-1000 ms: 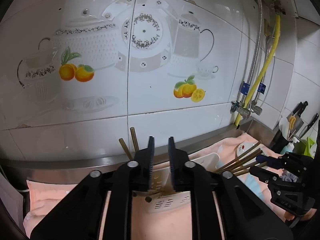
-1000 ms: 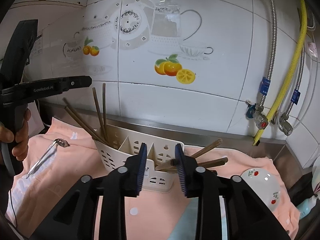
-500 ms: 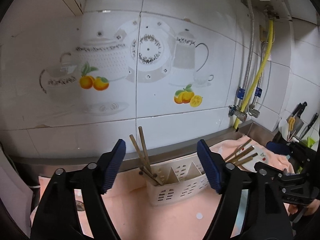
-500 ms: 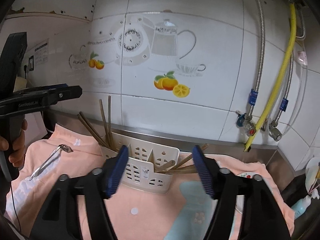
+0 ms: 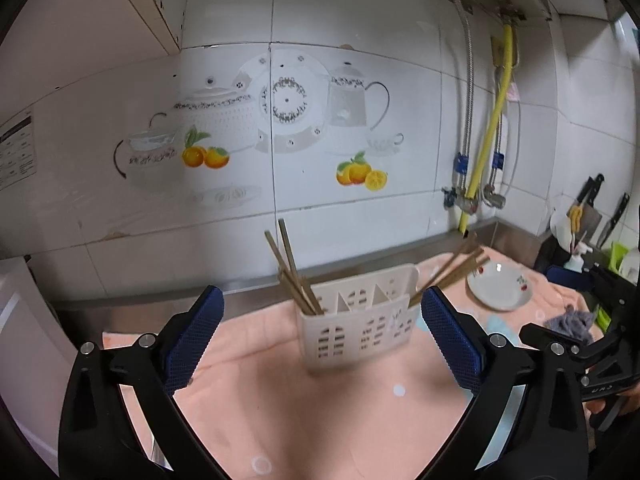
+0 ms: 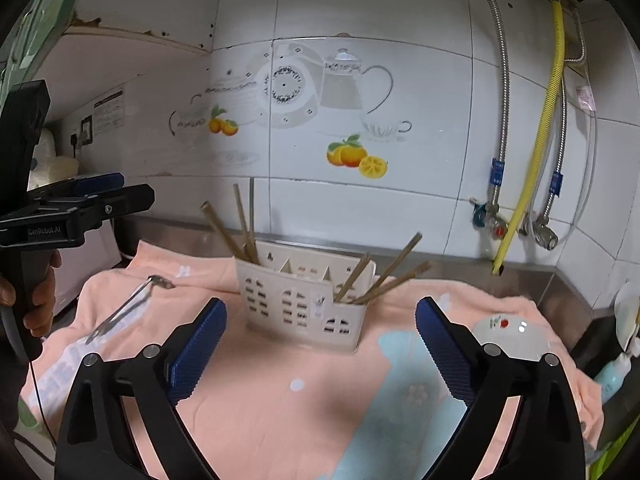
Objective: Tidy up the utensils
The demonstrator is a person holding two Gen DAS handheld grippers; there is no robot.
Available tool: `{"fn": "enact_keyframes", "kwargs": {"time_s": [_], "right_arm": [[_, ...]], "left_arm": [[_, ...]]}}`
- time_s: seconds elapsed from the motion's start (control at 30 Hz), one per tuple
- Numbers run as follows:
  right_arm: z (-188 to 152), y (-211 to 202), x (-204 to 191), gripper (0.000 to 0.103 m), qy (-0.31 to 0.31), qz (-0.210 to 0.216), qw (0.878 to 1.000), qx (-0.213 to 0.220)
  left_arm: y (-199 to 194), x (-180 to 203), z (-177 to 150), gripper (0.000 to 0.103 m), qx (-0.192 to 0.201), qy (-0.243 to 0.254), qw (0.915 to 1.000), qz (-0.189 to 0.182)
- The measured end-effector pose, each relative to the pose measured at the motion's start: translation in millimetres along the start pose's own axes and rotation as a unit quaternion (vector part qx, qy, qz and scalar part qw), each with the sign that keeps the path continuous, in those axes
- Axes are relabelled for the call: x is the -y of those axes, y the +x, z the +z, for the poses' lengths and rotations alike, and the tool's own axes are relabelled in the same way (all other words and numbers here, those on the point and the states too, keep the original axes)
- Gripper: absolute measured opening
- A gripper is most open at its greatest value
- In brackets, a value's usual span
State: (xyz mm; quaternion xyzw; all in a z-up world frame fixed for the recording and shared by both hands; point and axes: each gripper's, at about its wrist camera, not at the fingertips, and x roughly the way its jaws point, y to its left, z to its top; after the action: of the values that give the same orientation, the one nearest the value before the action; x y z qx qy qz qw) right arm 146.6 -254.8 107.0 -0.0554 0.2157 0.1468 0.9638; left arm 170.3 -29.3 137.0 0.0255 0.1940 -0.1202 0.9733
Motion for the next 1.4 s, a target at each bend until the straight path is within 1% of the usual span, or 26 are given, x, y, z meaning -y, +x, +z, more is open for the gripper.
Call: {"fn": "enact_keyframes", "kwargs": {"time_s": [0.1, 0.3, 0.47, 0.67, 0.8, 0.93, 1.07, 1.2, 1.3, 1.4], "right_arm": [[-10.8, -6.4, -6.1, 0.094, -0.005, -0.009, 1.000, -0.002], [-30.3, -14.4, -13.8, 0.096, -0.003, -0.007, 1.000, -0.013], [-43.6, -17.5, -17.7, 0.096, -0.005, -0.021, 1.000, -0.018], [-56.9, -18.1, -17.0, 0.096, 0.004, -0.023, 0.999, -0.028], [-63.3, -22.3, -17.2, 0.096, 0.007, -0.027, 0.999, -0.027], [-68.9, -27.2, -16.1, 0.096, 0.014, -0.026, 0.999, -0.026], [-72.7, -30.7, -15.7, 0.096, 0.020, -0.027, 0.999, -0.026], [-74.6, -34.2, -14.0, 0.096, 0.027, -0.028, 0.999, -0.026], [-75.1, -36.1, -14.4, 0.096, 0.029, -0.031, 0.999, -0.024], [-75.7, -38.1, -14.7, 0.096, 0.032, -0.031, 0.999, -0.023]], "left_arm": [[-7.3, 2.0, -12.8, 0.098, -0.006, -0.002, 1.0000, 0.000], [-20.9, 3.0, -34.0, 0.098, -0.012, -0.010, 0.9999, 0.005], [-30.7, 1.6, -48.1, 0.098, -0.013, -0.018, 0.9996, 0.016], [-37.9, 3.0, -63.4, 0.098, -0.021, -0.022, 0.9991, 0.028], [-42.7, 3.4, -71.8, 0.098, -0.023, -0.025, 0.9982, 0.049], [-48.1, 3.6, -79.2, 0.098, -0.029, -0.031, 0.9981, 0.045], [-54.2, 1.8, -87.3, 0.098, -0.033, -0.047, 0.9979, 0.028], [-59.1, -0.6, -92.4, 0.098, -0.036, -0.057, 0.9973, 0.029], [-59.9, 0.1, -95.4, 0.098, -0.042, -0.054, 0.9970, 0.036], [-60.6, 2.1, -99.4, 0.098, -0.046, -0.051, 0.9971, 0.034]]}}
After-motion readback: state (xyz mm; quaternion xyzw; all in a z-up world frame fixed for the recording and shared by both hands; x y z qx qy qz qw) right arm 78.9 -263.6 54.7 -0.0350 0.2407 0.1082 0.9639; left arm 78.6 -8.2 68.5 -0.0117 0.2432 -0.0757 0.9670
